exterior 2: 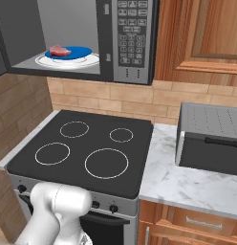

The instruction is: Transport the steak from the fridge to the microwave and turn on the microwave.

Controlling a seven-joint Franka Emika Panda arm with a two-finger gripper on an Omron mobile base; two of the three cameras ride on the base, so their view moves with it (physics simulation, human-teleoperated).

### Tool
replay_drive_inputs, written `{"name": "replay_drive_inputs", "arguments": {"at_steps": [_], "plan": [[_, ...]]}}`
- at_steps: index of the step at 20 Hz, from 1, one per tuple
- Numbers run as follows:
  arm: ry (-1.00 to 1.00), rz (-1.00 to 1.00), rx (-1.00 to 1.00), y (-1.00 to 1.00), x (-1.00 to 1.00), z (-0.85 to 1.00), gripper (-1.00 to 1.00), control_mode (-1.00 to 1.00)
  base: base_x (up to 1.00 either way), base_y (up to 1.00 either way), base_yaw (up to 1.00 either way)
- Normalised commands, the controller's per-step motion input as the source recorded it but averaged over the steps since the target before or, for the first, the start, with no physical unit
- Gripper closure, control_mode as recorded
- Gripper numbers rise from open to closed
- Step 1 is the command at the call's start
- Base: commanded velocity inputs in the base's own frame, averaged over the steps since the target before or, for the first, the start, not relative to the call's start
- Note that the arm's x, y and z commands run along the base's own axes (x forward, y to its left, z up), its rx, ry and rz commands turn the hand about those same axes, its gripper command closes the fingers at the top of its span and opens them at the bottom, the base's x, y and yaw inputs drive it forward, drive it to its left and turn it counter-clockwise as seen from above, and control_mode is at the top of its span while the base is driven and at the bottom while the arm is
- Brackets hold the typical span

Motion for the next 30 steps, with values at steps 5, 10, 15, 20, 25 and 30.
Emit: {"name": "replay_drive_inputs", "arguments": {"at_steps": [5,10,15,20,25,30], "plan": [[0.05,-0.07,0.18,0.27,-0.05,0.02,-1.0,-1.0,0.0,0.0,0.0],[0.06,-0.08,0.2,0.31,-0.13,0.0,-1.0,-1.0,0.0,0.0,0.0],[0.09,-0.05,0.19,0.37,-0.09,0.0,-1.0,-1.0,0.0,0.0,0.0],[0.04,-0.02,0.18,0.41,-0.06,0.0,-1.0,-1.0,0.0,0.0,0.0],[0.0,0.0,0.16,0.42,-0.05,0.0,-1.0,-1.0,0.0,0.0,0.0],[0.0,0.0,0.14,0.27,-0.21,0.0,-1.0,-1.0,0.0,0.0,0.0]]}}
